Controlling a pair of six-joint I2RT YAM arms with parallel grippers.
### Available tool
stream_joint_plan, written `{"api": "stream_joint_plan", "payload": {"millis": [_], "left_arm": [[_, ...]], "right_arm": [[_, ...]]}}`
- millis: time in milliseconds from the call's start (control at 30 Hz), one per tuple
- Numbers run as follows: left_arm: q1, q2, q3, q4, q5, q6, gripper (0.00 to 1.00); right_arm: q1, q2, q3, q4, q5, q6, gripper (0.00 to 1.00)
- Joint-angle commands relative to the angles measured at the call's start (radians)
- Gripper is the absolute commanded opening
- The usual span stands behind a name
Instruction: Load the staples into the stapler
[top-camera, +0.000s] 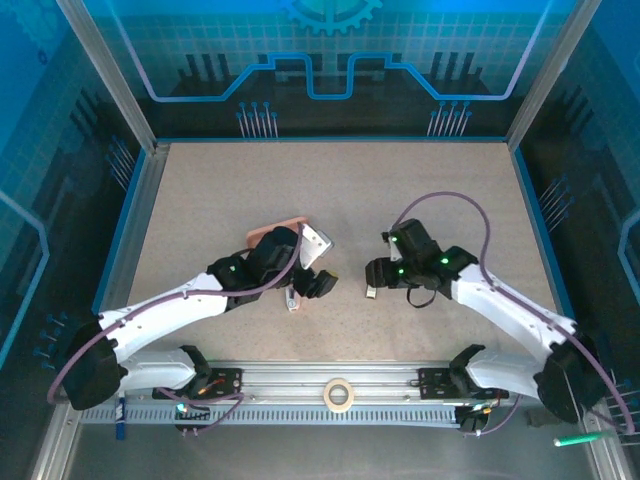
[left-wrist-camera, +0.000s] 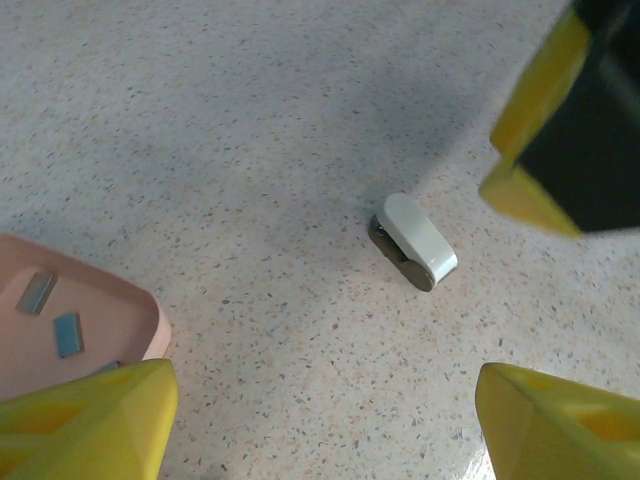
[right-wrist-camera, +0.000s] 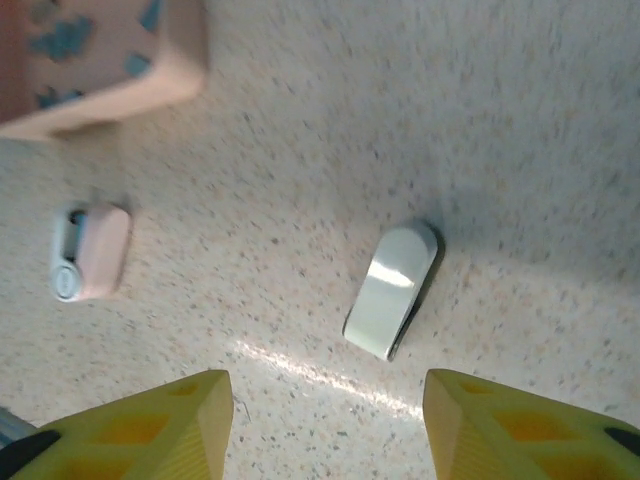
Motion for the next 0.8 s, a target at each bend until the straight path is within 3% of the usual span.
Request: {"api": "stream_joint_plan", "payload": {"millis": [0,467,633,767], "left_arm": [[0.023,-0.008,-0.008,-0.021,-0.042,-0.088,0.79],[0.069,-0.07,-0.084,0.002,-0.041,-0.135,0.79],[0.078,-0.073,-0.087,-0.007,-0.038,-0.128,0.79],[0.083,-0.078,-0.091,-0.01,-0.035,-0.129,0.79]], "right_arm": [[0.032,0.116,0.09,-0.103,0.093,0.093,0.55],[0.016,0.438,0.197,-0.035,0.092,0.086,0.5],[0.014,0.496,0.213,-0.016,0.085,0.082,0.41],[0.015,0.501,0.221,-0.015,0.105,0.062,0.28]]}}
